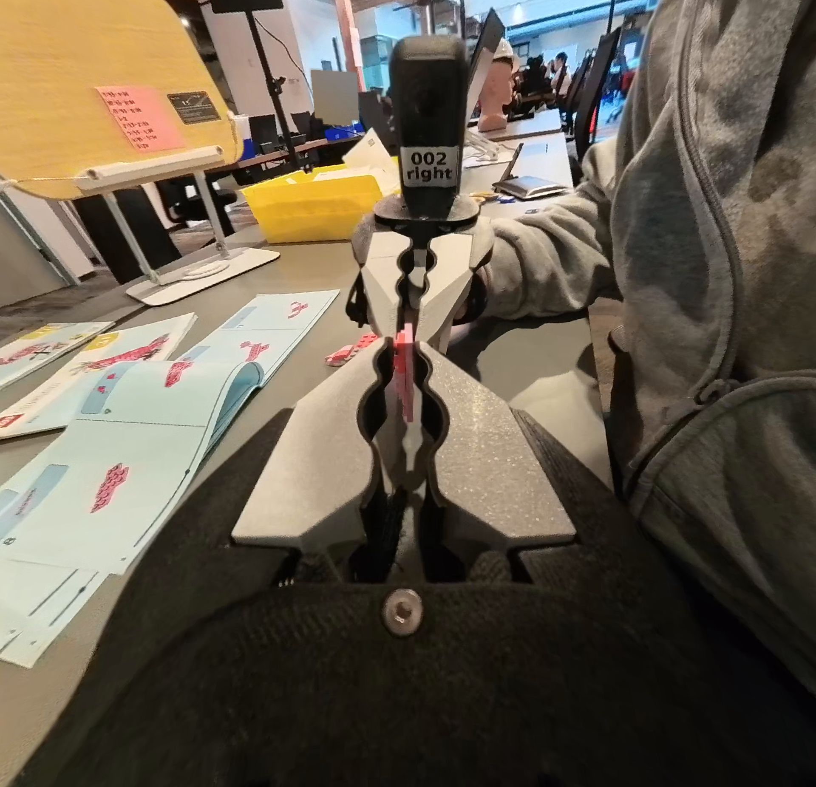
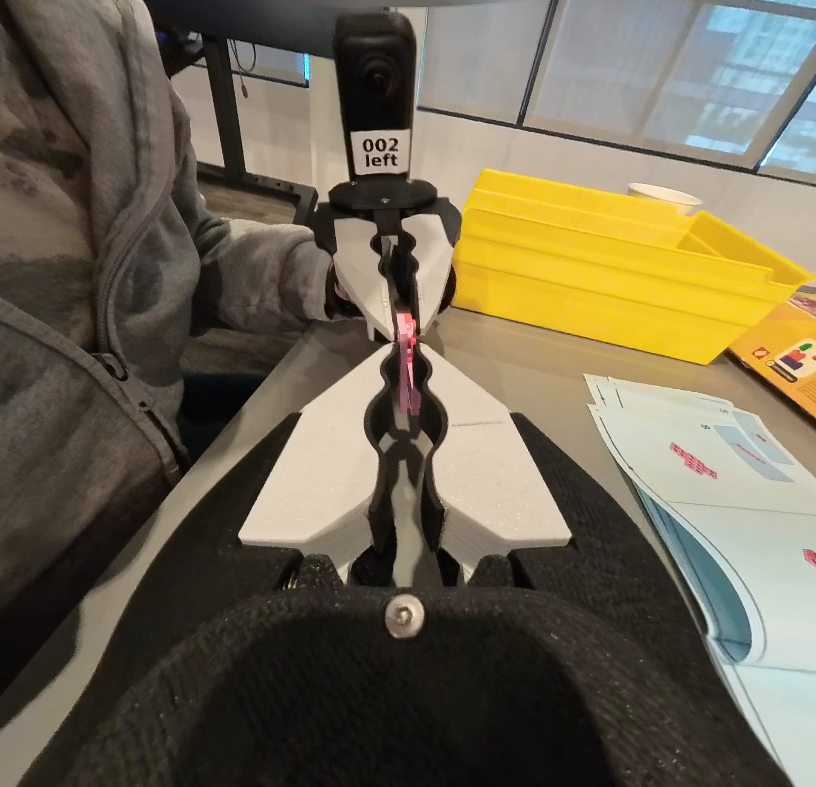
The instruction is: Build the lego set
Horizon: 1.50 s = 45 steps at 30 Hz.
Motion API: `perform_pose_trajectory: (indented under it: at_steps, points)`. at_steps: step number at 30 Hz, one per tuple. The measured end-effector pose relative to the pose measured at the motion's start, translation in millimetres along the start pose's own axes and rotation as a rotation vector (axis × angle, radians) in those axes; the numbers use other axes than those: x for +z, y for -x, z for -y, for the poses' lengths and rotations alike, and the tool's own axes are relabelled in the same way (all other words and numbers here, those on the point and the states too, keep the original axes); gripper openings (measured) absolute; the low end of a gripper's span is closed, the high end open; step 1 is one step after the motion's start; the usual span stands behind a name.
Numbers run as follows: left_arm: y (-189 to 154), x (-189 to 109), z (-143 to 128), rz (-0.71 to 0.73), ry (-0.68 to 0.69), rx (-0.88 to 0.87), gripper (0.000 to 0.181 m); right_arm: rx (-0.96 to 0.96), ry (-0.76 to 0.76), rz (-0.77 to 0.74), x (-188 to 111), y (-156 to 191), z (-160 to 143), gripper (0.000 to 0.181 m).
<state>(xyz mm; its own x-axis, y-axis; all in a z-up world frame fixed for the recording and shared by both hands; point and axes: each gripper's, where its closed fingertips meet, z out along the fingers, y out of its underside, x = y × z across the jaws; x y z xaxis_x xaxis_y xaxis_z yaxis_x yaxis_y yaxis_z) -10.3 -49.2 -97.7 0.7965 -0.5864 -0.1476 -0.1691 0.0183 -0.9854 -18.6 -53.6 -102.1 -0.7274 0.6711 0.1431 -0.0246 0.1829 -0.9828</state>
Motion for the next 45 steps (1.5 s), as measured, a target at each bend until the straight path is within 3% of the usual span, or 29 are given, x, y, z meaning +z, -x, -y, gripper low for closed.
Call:
perform_pose_trajectory:
  at_steps: [9,17,21,22,24,25,29,33,35,39,43,45]
  points:
    - [-1,-2,7,0.02,-0.044,0.043,0.006,-0.002,-0.121,-0.001,-6,1,17,0.004]
    - [1,-2,2,0.038,-0.006,0.073,0.004,-0.036,-0.093,-0.02,-5,-1,13,0.004]
    - [7,-1,3,0.053,-0.022,0.003,0.004,-0.159,-0.049,-0.102,-5,-8,13,0.004]
    - [11,-1,2,0.082,-0.019,0.001,0.006,-0.238,-0.017,-0.15,-6,-11,12,0.004]
    - [22,-4,3,0.162,-0.029,0.019,0.036,-0.428,0.124,-0.257,-6,-21,-2,0.004]
    - [28,-7,4,0.201,-0.029,0.023,0.04,-0.52,0.207,-0.296,-6,-24,-11,0.004]
    - [57,-25,6,0.409,-0.043,0.035,0.037,-0.736,0.484,-0.329,-4,-29,-44,0.004]
    - [67,-34,7,0.467,-0.062,0.003,0.036,-0.822,0.617,-0.304,-2,-29,-63,0.004]
    - [68,-34,6,0.474,-0.056,0.009,0.034,-0.797,0.638,-0.283,-1,-27,-70,0.004]
    - [60,-27,3,0.443,-0.033,0.048,0.028,-0.683,0.646,-0.261,-2,-27,-78,0.026]
    - [63,-28,3,0.484,-0.015,0.095,0.028,-0.446,0.489,-0.192,-1,-14,-58,0.057]
    - [66,-31,5,0.514,-0.021,0.116,0.028,-0.352,0.36,-0.214,-4,-17,-37,0.059]
